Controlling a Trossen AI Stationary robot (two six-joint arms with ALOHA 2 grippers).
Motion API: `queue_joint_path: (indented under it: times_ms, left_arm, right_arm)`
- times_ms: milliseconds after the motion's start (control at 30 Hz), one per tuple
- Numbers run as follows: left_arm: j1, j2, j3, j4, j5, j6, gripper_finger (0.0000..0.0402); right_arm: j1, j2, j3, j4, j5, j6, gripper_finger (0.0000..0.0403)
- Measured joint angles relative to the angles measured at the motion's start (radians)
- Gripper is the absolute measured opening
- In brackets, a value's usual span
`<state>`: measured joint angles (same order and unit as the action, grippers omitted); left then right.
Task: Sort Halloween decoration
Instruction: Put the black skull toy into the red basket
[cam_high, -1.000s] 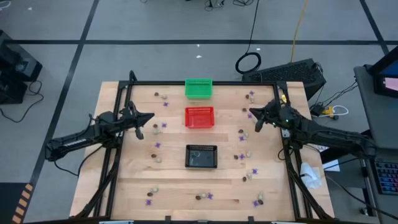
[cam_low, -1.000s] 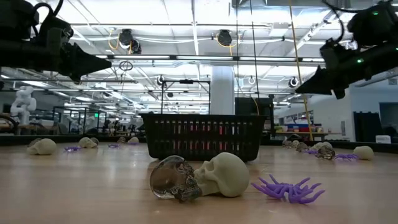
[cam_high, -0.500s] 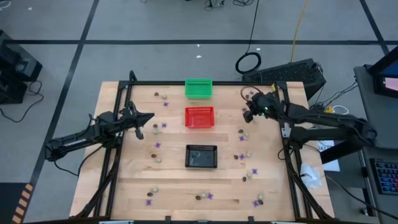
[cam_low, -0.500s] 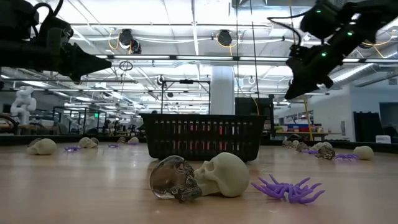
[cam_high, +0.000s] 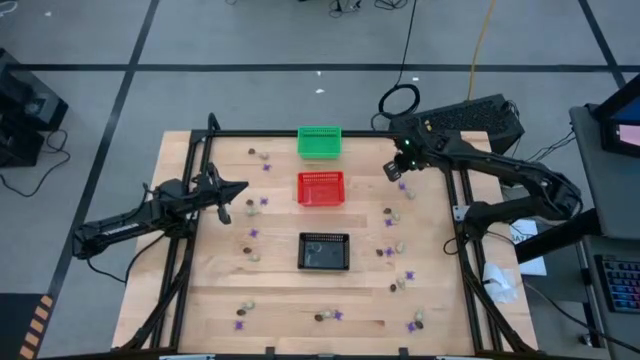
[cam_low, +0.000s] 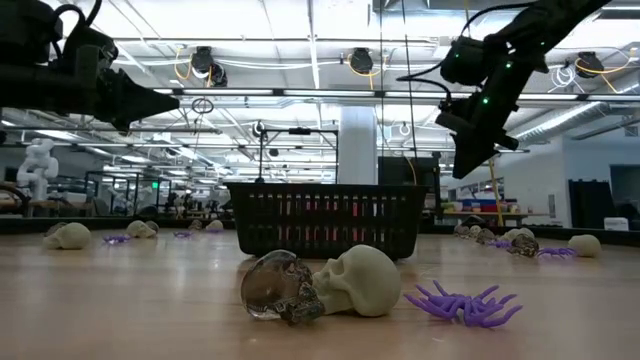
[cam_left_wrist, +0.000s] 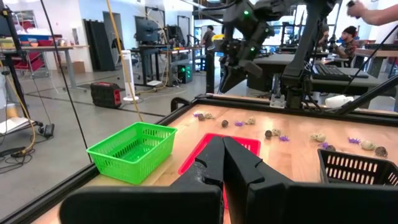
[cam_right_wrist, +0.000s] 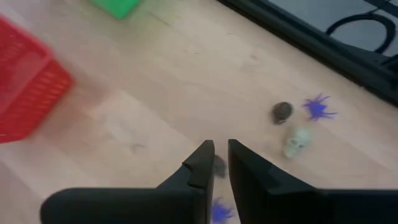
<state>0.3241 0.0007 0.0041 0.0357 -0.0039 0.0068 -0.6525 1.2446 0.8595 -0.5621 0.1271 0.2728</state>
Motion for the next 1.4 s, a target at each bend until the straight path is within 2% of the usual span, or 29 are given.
queue_joint_path:
  times_ms: [267, 400, 533, 633, 900, 1033, 1167, 1400]
  left_arm:
    - [0.000, 0.000, 0.000, 0.000, 0.000, 0.000, 0.0000]
    - [0.000, 0.000, 0.000, 0.000, 0.000, 0.000, 0.0000]
    - [0.000, 0.000, 0.000, 0.000, 0.000, 0.000, 0.0000]
    - [0.000, 0.000, 0.000, 0.000, 0.000, 0.000, 0.0000]
    - [0.000, 0.000, 0.000, 0.000, 0.000, 0.000, 0.0000]
    - [0.000, 0.000, 0.000, 0.000, 0.000, 0.000, 0.0000]
    - [0.000, 0.000, 0.000, 0.000, 0.000, 0.000, 0.0000]
    - [0.000, 0.000, 0.000, 0.000, 0.000, 0.000, 0.0000]
  right_arm:
    - [-0.066, 0.071, 0.070, -0.137, -0.010, 0.019, 0.0036]
    - [-0.111, 0.106, 0.092, -0.144, -0.071, 0.016, 0.0036]
    - [-0.140, 0.171, 0.137, -0.160, -0.080, -0.030, 0.0040]
    - [-0.159, 0.243, 0.184, -0.167, -0.084, -0.066, 0.0060]
    - [-0.242, 0.455, 0.328, -0.254, -0.088, -0.104, 0.0144]
    - [-0.293, 0.530, 0.369, -0.301, -0.106, -0.130, 0.0170]
    - [-0.325, 0.570, 0.379, -0.292, -0.132, -0.151, 0.0177]
    - [-0.351, 0.594, 0.379, -0.254, -0.155, -0.188, 0.0168]
